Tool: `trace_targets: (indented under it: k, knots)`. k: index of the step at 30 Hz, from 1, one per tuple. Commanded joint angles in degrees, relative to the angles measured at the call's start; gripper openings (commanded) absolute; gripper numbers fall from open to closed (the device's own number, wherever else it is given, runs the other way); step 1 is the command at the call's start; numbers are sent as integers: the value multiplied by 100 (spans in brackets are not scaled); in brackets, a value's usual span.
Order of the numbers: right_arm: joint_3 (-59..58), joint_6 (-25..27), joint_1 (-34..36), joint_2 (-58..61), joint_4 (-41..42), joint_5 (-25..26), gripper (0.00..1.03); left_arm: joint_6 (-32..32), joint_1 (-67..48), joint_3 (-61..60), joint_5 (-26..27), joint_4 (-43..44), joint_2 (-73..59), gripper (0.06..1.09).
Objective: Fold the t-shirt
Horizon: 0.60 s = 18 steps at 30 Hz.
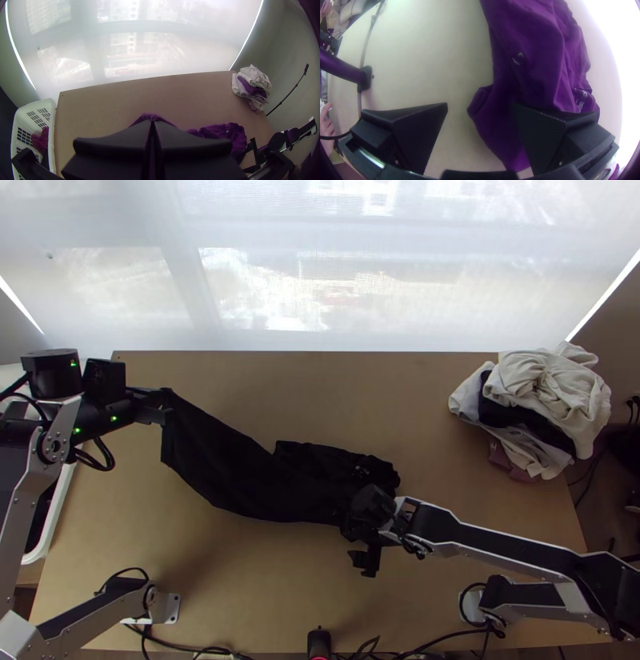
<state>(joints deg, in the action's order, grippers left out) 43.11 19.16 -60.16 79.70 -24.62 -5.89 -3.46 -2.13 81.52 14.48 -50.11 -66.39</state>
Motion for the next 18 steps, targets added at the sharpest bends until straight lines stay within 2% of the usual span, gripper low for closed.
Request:
trace_targets:
  k: [1, 4, 12, 14, 18]
  knots:
    - [-40, 71, 207, 300, 230, 0, 79, 4, -7, 5, -7, 36, -93, 9]
    - [-40, 123, 224, 423, 335, 0, 65, -5, 37, -13, -7, 45, -102, 9]
    - [74, 211, 356, 485, 423, 0, 8, -5, 64, -136, -7, 89, -93, 9]
    - [162, 202, 470, 388, 423, 0, 3, -40, 72, -277, -7, 124, -93, 9]
    - [400, 185, 708, 72, 239, -9, 3, -146, 99, -558, -7, 353, -111, 9]
